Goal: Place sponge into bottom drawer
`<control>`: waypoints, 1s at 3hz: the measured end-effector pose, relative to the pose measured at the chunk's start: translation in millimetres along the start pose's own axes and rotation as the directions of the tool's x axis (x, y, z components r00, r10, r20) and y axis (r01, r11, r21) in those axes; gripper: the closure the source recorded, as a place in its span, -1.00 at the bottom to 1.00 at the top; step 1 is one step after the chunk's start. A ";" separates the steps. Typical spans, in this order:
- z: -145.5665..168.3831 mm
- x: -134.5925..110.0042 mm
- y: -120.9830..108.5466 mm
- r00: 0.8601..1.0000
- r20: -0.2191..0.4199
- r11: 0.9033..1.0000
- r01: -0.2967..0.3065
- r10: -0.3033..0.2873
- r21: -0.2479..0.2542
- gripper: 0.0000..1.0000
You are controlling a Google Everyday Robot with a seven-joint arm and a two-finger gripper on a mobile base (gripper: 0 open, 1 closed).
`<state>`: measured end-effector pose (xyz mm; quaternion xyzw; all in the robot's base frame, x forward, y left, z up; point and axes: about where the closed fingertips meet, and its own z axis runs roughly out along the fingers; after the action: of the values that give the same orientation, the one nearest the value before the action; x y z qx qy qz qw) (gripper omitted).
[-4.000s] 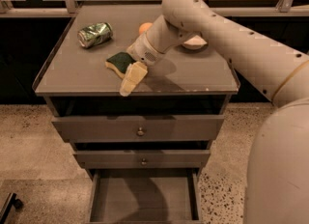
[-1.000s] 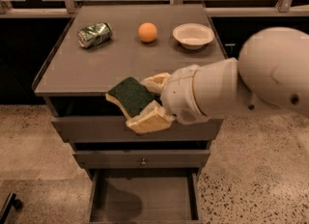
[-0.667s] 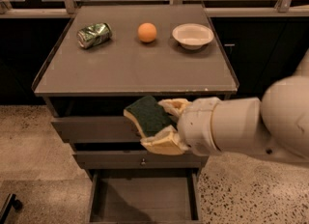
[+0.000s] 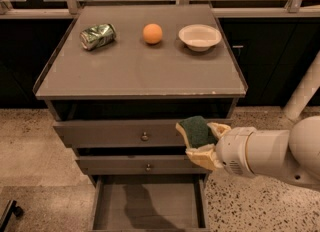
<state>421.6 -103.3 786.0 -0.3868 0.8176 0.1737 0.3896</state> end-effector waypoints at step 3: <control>26.3 71.2 2.5 0.989 0.000 0.989 -0.149 0.149 0.001 1.00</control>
Offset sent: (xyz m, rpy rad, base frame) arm -0.0095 -0.0059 -0.0299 0.0249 0.0480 -0.0323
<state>404.6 -121.7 714.3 -0.3246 0.8441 0.2019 0.3759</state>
